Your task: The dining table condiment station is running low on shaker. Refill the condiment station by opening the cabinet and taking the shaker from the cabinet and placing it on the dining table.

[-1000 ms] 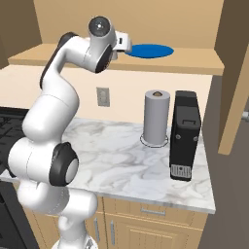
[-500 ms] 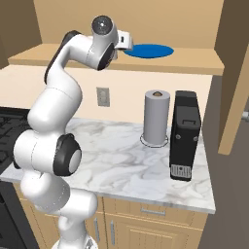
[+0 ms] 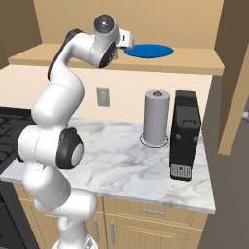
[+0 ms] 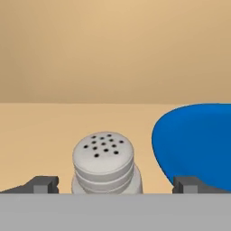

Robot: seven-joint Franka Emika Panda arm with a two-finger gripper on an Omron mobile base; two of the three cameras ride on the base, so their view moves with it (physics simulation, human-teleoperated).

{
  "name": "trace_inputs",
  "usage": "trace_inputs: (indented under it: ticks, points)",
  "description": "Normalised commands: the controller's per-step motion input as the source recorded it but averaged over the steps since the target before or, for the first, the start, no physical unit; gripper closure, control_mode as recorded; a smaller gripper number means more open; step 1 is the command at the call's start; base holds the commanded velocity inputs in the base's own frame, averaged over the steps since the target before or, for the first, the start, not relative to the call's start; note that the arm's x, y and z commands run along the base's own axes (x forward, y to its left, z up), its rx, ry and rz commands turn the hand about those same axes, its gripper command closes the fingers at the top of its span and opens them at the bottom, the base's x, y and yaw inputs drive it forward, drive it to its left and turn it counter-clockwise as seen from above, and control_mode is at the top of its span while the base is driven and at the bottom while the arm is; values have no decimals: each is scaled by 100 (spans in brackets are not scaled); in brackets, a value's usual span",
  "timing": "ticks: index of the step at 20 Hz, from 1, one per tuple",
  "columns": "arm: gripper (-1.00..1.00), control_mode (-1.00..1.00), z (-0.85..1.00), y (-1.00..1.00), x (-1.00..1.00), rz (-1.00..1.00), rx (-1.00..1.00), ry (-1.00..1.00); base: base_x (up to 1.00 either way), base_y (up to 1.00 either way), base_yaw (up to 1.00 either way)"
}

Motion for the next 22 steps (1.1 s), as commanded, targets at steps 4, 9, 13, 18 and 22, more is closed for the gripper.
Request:
trace_inputs:
  ticks: [4, 9, 13, 18, 22]
  points:
    - [100, -100, 0, 0, 11, 0, 0, 0, 0, 0, 0]
    - [100, -100, 0, 0, 3, 0, 0, 0, 0, 0, 0]
    - [100, -100, 0, 0, 0, 0, 0, 0, 0, 0, 0]
    - [100, -100, -6, 0, -41, 0, 0, 0, 0, 0, 0]
    - [100, -100, -10, 0, -100, 0, 0, -6, 0, 0, 0]
